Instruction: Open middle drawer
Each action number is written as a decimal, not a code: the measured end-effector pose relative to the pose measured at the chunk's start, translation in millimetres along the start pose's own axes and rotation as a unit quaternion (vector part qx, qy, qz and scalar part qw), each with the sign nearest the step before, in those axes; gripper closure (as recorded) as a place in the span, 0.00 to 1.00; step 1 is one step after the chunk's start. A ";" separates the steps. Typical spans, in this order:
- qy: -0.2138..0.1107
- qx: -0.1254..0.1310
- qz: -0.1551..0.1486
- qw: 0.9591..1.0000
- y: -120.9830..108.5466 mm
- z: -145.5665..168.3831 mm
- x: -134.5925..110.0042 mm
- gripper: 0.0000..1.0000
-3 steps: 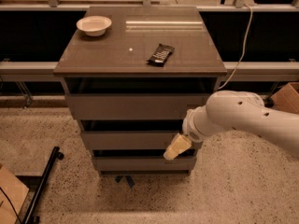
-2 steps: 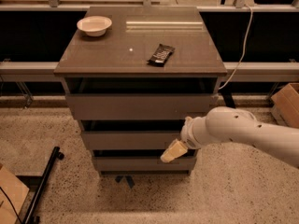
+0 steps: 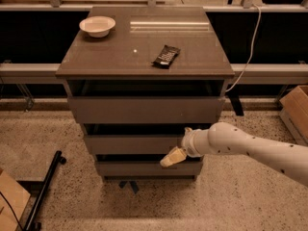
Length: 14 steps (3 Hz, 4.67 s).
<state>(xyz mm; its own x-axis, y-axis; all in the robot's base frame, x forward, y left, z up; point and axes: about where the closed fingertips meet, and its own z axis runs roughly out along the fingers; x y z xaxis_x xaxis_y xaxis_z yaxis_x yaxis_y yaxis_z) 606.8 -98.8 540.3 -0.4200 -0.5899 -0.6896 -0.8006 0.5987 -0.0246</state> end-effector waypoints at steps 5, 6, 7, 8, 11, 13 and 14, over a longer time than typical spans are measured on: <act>-0.042 -0.022 0.043 0.998 -76.7 101.6 37.6 0.19; -0.034 -0.043 0.045 0.997 -71.3 115.8 37.7 0.43; -0.034 -0.043 0.045 0.997 -71.3 115.5 37.5 0.66; -0.034 -0.043 0.045 0.997 -71.4 112.0 34.2 0.89; -0.034 -0.043 0.045 0.997 -72.1 107.7 30.8 0.58; -0.030 -0.045 0.044 0.998 -69.9 107.3 31.8 0.12; 0.005 -0.057 0.040 0.998 -46.9 97.6 43.3 0.00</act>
Offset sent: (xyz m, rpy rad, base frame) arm 0.1263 -0.0308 -0.1413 0.1602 0.0014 -0.0561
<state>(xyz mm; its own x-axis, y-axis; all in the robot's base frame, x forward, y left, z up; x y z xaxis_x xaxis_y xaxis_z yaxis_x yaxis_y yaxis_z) 667.9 -99.5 441.0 -0.4881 -0.5488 -0.6786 -0.8075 0.5790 0.1125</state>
